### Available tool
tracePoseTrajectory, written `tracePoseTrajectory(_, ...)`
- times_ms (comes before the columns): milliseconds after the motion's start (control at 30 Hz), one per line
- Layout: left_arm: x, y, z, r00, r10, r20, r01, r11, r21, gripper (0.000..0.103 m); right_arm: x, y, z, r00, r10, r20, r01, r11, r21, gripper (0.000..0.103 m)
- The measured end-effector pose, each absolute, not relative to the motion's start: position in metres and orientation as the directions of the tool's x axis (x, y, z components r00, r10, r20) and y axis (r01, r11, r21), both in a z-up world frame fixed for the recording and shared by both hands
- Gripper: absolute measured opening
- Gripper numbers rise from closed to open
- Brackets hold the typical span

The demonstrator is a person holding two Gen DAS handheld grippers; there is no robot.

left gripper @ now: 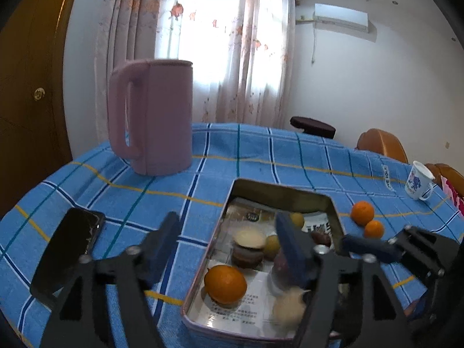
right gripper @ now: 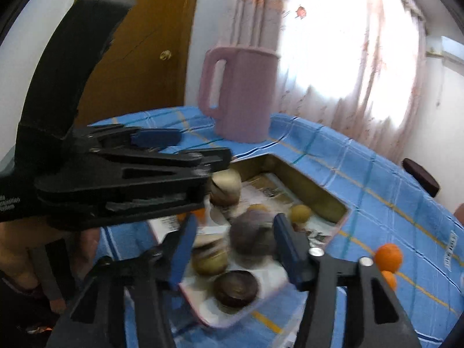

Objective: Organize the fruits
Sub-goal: 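Open the left gripper over the tin while the right gripper drops its cylinder in, then grasp an orange with the left gripper while the right gripper grasps the other orange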

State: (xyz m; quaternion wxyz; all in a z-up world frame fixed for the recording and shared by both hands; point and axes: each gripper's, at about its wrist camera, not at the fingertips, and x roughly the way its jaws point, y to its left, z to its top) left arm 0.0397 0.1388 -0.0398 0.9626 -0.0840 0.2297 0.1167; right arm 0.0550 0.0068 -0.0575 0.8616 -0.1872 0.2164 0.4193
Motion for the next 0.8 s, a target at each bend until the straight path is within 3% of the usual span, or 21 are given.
tracePoseTrajectory(167, 0.036, 0.127, -0.029, 0.884, 0.174, -0.435, -0.244, 0.964, -0.109, 0.078, 0.082, -0.046, -0.050, 0.625, 0.563, -0.540, -0.721, 0.681, -0.124, 0.060)
tracePoseTrajectory(267, 0.037, 0.109, -0.023, 0.896, 0.147, -0.418, -0.204, 0.974, -0.095, 0.085, 0.115, -0.075, -0.052, 0.673, 0.456, -0.582, -0.626, 0.770, -0.121, 0.060)
tracePoseTrajectory(667, 0.071, 0.042, -0.015, 0.895, 0.050, -0.442, -0.059, 0.998, -0.007, 0.086, 0.179, -0.085, -0.087, 0.566, 0.369, -0.737, -0.581, 0.813, -0.040, 0.060)
tracePoseTrajectory(700, 0.075, 0.039, -0.015, 0.892, 0.042, -0.450, -0.049, 0.999, -0.004, 0.086, 0.181, -0.087, -0.090, 0.555, 0.364, -0.748, -0.583, 0.812, -0.037, 0.057)
tracePoseTrajectory(767, 0.079, 0.032, -0.016, 0.888, 0.037, -0.459, -0.040, 0.999, 0.003, 0.086, 0.183, -0.091, -0.094, 0.537, 0.372, -0.757, -0.586, 0.810, -0.017, 0.041)
tracePoseTrajectory(800, 0.082, 0.028, -0.016, 0.886, 0.028, -0.464, -0.029, 1.000, 0.006, 0.086, 0.182, -0.095, -0.094, 0.529, 0.388, -0.755, -0.588, 0.809, 0.003, 0.041)
